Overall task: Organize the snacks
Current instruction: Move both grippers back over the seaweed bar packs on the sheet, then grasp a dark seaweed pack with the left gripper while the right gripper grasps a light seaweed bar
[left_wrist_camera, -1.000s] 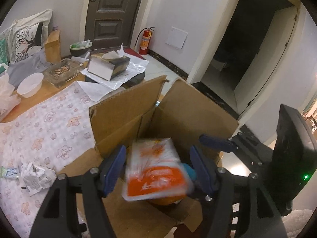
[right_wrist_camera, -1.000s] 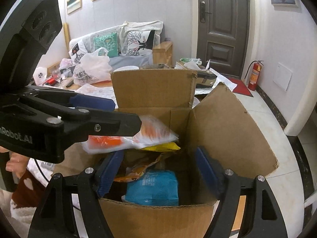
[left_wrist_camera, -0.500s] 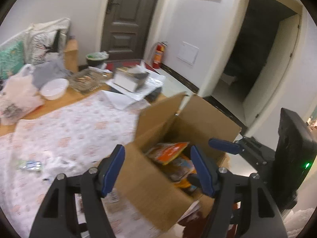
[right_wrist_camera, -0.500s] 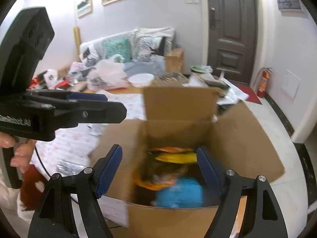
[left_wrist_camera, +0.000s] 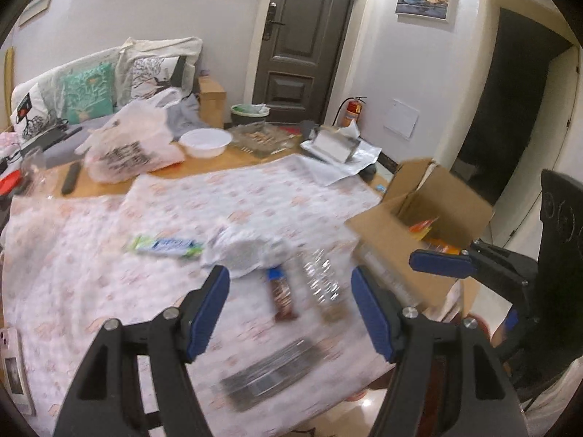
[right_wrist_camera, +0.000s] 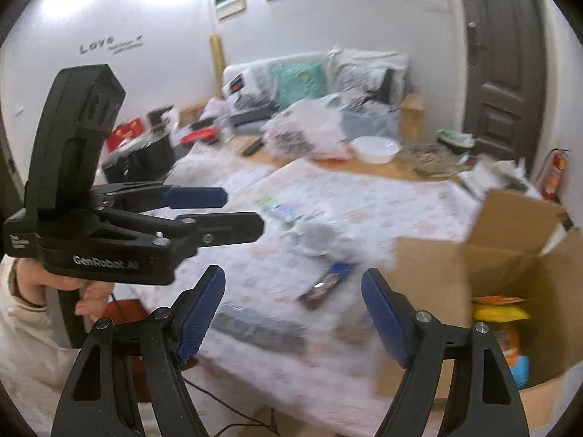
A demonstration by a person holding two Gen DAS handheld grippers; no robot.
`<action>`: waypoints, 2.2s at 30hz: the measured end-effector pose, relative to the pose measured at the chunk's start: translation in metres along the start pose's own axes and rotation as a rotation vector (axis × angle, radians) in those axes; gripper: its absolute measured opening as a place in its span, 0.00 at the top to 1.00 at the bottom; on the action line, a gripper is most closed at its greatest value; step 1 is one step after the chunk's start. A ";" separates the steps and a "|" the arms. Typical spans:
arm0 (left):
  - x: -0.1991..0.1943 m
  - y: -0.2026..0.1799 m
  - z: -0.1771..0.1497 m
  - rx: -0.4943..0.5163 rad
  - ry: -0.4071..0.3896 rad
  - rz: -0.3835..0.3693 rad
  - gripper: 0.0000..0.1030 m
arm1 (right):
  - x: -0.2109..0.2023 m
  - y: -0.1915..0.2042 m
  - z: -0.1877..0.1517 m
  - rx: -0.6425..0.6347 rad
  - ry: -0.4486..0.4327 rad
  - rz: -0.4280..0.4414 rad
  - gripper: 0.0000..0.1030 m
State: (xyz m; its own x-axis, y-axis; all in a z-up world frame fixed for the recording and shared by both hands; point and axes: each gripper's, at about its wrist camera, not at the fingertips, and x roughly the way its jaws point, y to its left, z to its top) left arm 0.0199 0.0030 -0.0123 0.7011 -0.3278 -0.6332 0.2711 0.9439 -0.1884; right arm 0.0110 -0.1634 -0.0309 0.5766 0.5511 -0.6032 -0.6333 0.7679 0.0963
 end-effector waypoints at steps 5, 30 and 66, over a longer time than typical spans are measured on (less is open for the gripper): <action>0.012 0.036 -0.035 -0.005 0.037 -0.004 0.36 | 0.047 0.032 -0.019 0.013 0.113 0.057 0.28; 0.085 0.004 -0.116 0.298 0.154 -0.042 0.50 | 0.076 -0.032 -0.106 0.216 0.118 -0.155 0.36; 0.091 0.063 -0.100 0.015 0.124 0.187 0.62 | 0.064 -0.025 -0.121 0.204 0.116 -0.327 0.60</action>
State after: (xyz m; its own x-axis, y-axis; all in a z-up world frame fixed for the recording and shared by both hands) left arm 0.0347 0.0365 -0.1568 0.6539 -0.1392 -0.7437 0.1544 0.9868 -0.0490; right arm 0.0008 -0.1869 -0.1677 0.6611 0.2358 -0.7122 -0.3040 0.9521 0.0330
